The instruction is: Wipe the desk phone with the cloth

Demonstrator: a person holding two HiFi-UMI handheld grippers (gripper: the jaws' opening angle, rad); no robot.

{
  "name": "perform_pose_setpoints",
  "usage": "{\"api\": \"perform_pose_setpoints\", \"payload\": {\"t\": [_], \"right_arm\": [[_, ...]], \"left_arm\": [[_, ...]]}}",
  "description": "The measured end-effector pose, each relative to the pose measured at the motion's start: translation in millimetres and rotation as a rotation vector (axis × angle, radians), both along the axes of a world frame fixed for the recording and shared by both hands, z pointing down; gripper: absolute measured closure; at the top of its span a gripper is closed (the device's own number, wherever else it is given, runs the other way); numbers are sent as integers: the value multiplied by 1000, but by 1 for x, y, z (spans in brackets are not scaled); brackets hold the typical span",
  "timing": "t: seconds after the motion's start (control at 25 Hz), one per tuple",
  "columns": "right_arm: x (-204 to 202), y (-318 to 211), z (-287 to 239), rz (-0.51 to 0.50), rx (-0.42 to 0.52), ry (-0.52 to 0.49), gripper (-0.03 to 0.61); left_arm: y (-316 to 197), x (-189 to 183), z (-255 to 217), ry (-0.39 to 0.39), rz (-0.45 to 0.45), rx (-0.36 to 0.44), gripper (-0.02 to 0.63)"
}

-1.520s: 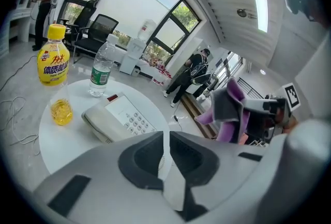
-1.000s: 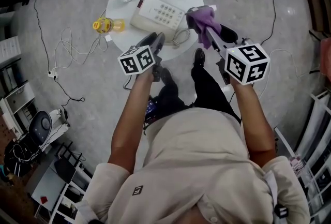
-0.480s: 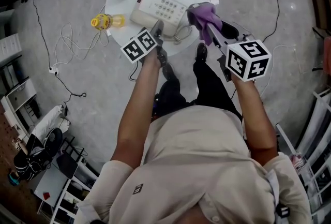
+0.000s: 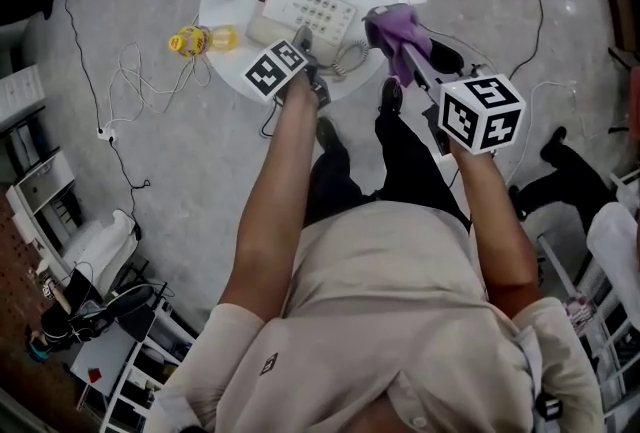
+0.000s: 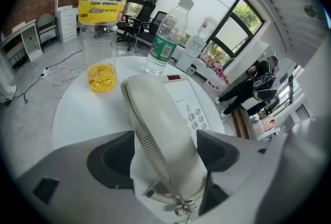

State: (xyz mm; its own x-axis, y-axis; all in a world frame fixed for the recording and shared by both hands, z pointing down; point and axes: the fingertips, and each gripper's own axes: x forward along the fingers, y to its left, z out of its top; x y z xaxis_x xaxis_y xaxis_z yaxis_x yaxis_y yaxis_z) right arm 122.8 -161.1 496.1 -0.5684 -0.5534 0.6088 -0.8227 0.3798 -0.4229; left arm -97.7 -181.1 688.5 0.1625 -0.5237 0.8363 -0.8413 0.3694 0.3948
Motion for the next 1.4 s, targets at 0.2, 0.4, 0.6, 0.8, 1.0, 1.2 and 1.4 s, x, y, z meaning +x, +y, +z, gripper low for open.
{"api": "perform_pose_setpoints", "payload": {"t": [0.2, 0.4, 0.6, 0.8, 1.0, 1.2, 1.4], "right_arm": [[5, 2, 5, 6, -6, -4, 508], [8, 5, 6, 9, -6, -5, 508], [10, 8, 2, 13, -4, -6, 508], [9, 12, 3, 13, 1, -8, 508], [7, 18, -5, 12, 9, -5, 508], [6, 23, -11, 8, 15, 2, 508], [3, 26, -15, 1, 16, 9, 508]], "left_arm": [[-3, -1, 5, -15, -34, -14, 262], [-1, -3, 5, -3, -78, -13, 265], [2, -3, 1, 57, -83, 3, 285], [7, -3, -4, 133, -83, 45, 339], [18, 1, -13, 244, -69, 97, 388], [25, 6, -22, 319, -35, 145, 393], [32, 10, -34, 376, -4, 188, 394]]}}
